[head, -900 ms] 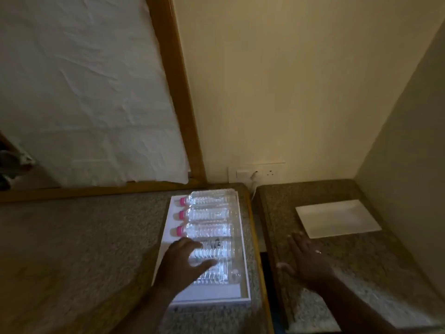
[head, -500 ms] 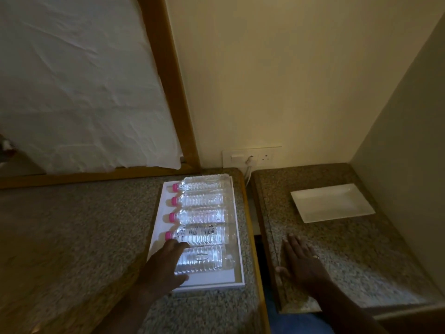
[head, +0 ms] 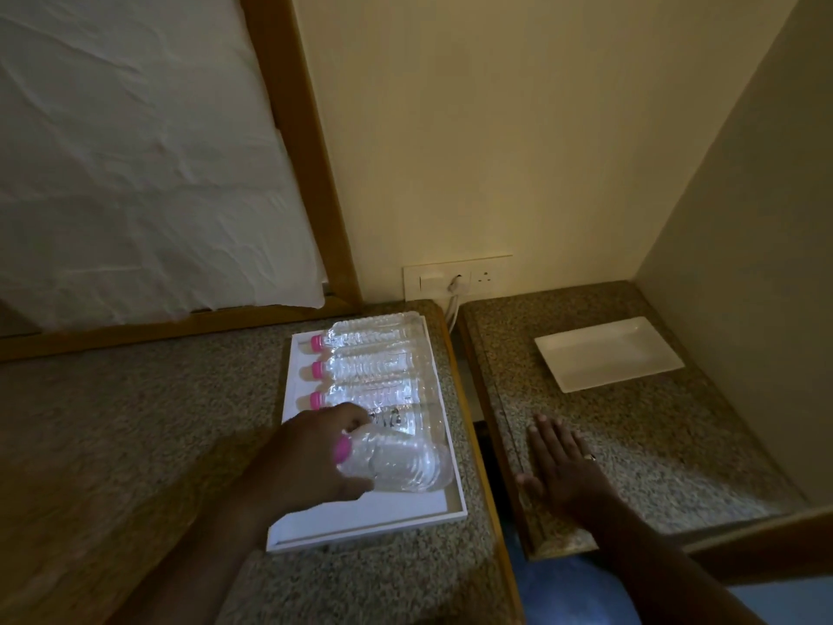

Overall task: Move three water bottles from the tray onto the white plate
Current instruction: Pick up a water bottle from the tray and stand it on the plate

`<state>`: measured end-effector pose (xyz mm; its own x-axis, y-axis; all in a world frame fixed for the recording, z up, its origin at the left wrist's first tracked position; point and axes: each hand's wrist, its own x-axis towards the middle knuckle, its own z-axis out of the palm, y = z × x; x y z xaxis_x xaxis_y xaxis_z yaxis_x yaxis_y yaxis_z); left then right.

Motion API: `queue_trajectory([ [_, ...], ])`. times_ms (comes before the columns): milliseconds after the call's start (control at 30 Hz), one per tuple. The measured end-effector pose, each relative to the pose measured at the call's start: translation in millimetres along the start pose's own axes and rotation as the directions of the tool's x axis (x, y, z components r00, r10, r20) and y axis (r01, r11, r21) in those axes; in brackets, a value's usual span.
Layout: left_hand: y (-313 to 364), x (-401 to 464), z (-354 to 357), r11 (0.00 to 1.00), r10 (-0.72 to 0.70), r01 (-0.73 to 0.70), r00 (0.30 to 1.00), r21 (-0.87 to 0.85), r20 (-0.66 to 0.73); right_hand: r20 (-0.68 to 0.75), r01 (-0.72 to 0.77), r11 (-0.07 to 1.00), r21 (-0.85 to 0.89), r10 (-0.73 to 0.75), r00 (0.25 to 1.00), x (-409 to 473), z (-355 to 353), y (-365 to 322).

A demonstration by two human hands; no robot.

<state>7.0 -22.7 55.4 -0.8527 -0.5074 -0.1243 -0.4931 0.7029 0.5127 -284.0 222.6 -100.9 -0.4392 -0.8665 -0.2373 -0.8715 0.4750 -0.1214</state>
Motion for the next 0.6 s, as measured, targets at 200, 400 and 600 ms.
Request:
queue_trajectory([
  [200,24.9,15.1,27.3,0.941,0.026,-0.09,0.981,-0.327,-0.194,-0.106,-0.031,0.999,0.023,0.033,0.994,-1.3,10.0,-1.8],
  [400,41.9,28.2,66.4,0.835,-0.164,0.023,0.964,-0.549,-0.209,-0.049,-0.017,0.999,0.043,0.019,0.999,0.5,14.2,6.1],
  [600,59.6,35.6,89.5,0.886,-0.124,-0.017,0.954,-0.463,-0.273,-0.017,0.049,0.998,0.043,-0.049,0.999,3.2,14.9,19.5],
])
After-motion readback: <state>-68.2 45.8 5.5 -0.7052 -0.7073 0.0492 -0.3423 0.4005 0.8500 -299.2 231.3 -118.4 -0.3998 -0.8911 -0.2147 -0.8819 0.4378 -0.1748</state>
